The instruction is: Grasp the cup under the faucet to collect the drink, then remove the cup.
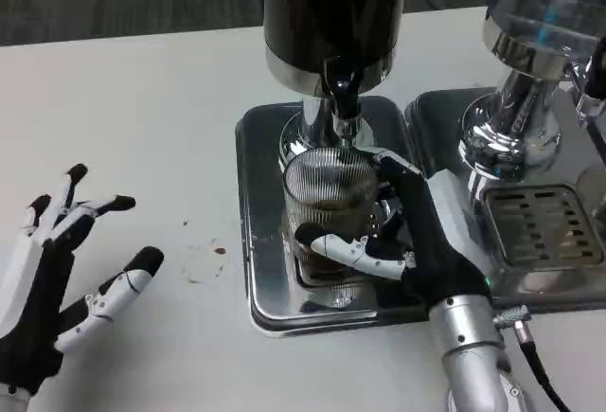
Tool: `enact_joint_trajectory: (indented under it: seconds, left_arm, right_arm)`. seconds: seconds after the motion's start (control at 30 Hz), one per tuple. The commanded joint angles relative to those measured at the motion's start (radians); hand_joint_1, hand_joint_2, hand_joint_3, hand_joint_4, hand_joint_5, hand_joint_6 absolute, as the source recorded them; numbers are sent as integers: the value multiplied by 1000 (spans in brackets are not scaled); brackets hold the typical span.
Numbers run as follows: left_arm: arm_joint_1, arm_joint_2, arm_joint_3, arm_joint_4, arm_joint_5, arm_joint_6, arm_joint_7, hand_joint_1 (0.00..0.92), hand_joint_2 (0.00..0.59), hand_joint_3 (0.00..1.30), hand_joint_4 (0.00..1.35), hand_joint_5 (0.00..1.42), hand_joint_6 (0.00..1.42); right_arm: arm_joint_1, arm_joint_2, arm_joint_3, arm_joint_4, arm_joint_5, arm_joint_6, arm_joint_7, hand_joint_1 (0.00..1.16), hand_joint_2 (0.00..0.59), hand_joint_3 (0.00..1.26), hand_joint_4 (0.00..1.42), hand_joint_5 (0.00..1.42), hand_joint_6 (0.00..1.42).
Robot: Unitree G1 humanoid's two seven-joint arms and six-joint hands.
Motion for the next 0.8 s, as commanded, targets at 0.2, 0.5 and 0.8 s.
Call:
enact_joint_trajectory:
  seconds: [0.2, 0.5, 0.8]
  left_arm:
    - [3, 2, 10, -5, -4, 5, 3, 57, 181, 326, 0, 184, 0]
    - [-12, 3, -3, 3, 1, -5, -3, 57, 181, 319, 0, 181, 0]
    - [-35, 23, -27, 13, 5, -10, -33, 24, 155, 166, 0, 110, 0]
  right_arm:
    - [13, 6, -5, -1, -8, -64, -57, 925, 162, 428, 580, 827, 1169]
    - [30, -5, -16, -14, -31, -99, -118, 933, 153, 484, 625, 892, 1255]
    - [91, -37, -22, -86, -48, -109, -116, 934, 145, 509, 645, 920, 1300]
